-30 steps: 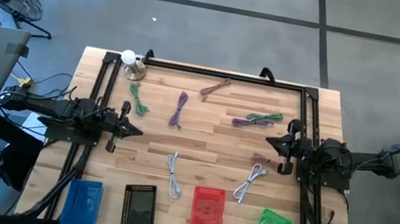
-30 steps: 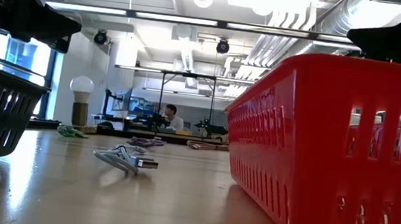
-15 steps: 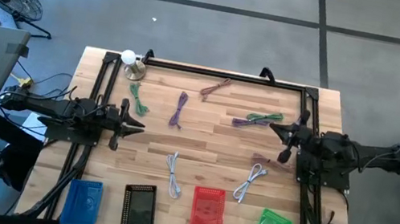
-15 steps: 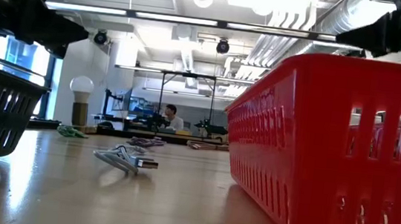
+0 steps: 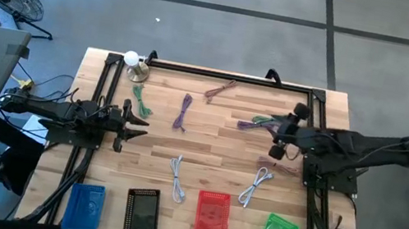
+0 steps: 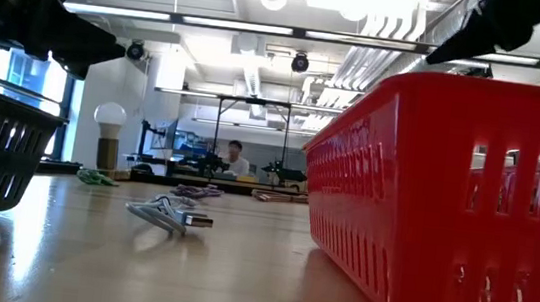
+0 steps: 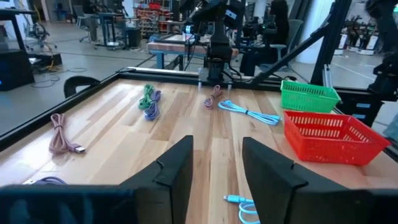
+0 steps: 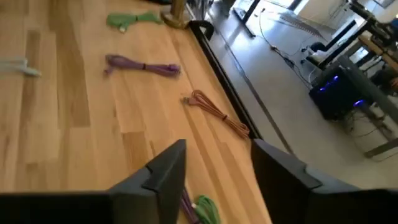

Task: Pick & Place USB Port
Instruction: Put the right purple charger cable into the black bin

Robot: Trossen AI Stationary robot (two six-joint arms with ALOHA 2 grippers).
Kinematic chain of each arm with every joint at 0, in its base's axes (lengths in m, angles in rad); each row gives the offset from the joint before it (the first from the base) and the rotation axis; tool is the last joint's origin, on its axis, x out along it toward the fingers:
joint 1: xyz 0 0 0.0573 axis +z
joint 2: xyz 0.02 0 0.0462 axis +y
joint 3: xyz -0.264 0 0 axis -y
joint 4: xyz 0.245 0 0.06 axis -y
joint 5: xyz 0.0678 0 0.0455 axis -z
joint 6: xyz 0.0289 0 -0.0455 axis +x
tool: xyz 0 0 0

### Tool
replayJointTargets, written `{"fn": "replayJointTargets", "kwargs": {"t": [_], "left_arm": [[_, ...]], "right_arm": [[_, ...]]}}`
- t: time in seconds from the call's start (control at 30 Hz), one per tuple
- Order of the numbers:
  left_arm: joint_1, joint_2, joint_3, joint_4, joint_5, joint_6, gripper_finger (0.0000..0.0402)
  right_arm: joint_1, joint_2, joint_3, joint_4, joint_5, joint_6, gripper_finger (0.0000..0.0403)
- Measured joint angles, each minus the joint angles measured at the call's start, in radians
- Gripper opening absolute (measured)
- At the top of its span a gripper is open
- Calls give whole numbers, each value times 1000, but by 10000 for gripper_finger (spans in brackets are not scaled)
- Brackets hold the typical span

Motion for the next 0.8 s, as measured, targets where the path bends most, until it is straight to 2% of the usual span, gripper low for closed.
{"fn": "replayJointTargets", "kwargs": {"t": [0.17,0.27,0.47,0.57,0.63,0.8], "left_arm": [[0,0,0,0,-1,1,136],[0,0,0,0,-1,-3,136],[0,0,1,1,-1,-5,136],[0,0,1,0,-1,-5,136],[0,0,1,0,1,-5,136],[0,0,1,0,-5,-5,136]], "right_arm": [[-70,142,111,-44,-48,-85,210],[-141,213,185,-92,-115,-108,213],[-306,331,331,-256,-303,-85,213],[-382,381,378,-333,-436,-78,213],[-421,406,387,-344,-529,-76,213],[-476,463,357,-318,-658,-159,212]]}}
